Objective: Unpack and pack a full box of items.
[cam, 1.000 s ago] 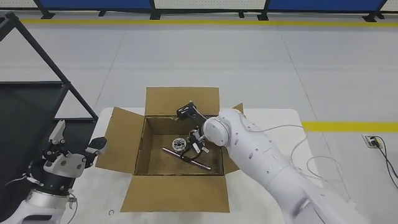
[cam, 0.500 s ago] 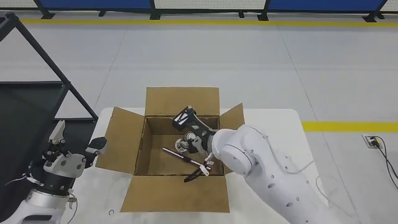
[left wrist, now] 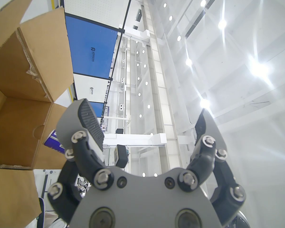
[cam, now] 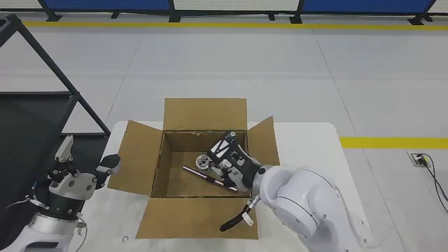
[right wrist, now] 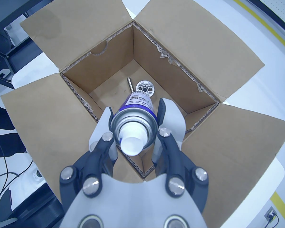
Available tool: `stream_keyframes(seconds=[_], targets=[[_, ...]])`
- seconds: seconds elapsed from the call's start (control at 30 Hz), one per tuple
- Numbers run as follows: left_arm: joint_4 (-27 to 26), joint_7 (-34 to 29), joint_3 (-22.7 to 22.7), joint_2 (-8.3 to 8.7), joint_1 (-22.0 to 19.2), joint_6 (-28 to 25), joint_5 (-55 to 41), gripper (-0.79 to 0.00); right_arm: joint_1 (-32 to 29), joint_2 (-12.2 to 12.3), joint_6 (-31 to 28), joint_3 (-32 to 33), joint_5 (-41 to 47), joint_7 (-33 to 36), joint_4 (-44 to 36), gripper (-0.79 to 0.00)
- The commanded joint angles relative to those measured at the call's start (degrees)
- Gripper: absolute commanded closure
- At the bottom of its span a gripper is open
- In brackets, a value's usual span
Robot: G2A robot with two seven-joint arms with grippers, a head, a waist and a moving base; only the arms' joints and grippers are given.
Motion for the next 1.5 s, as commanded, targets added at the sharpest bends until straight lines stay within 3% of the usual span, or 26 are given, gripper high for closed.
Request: stream_keyframes(seconds=[0.0,0.27,0.47,0.63,0.8,0.97,1.3,1.47], targets=[[0.0,0.0,0.0,0.00,0.0,0.0,0.0,-0.785,0.0,0.0,0.0,0.0,0.0,0.0,0.0,0.000],[0.0,0.0,0.0,0.00,0.0,0.0,0.0,-0.785,-0.8,0.0,-1.0,-0.2,-0.1,-1.6,-0.6,0.000],[0.0,0.0,0.0,0.00,0.0,0.0,0.0,-0.785,-2.0,0.5,-2.7,2.5,0.9,-0.6,-7.3,0.000],[0.0,0.0,0.0,0.00,0.0,0.0,0.0,-0.785,-6.3,1.6,-3.9,8.5,0.9,1.7,-16.1,0.000],[0.0,0.0,0.0,0.00,0.0,0.0,0.0,-0.785,-14.6,2.9,-3.5,16.6,-0.6,3.2,-26.9,0.000],[0.0,0.0,0.0,0.00,0.0,0.0,0.0,-0.785,-19.1,3.8,-4.5,24.0,-1.6,1.4,-26.9,0.000],[0.0,0.0,0.0,0.00,0.0,0.0,0.0,-0.785,-29.9,4.9,1.4,41.6,2.3,3.9,-26.9,0.000],[0.0,0.0,0.0,0.00,0.0,0.0,0.0,-0.785,-30.3,4.9,1.6,42.1,2.3,4.0,-26.9,0.000]])
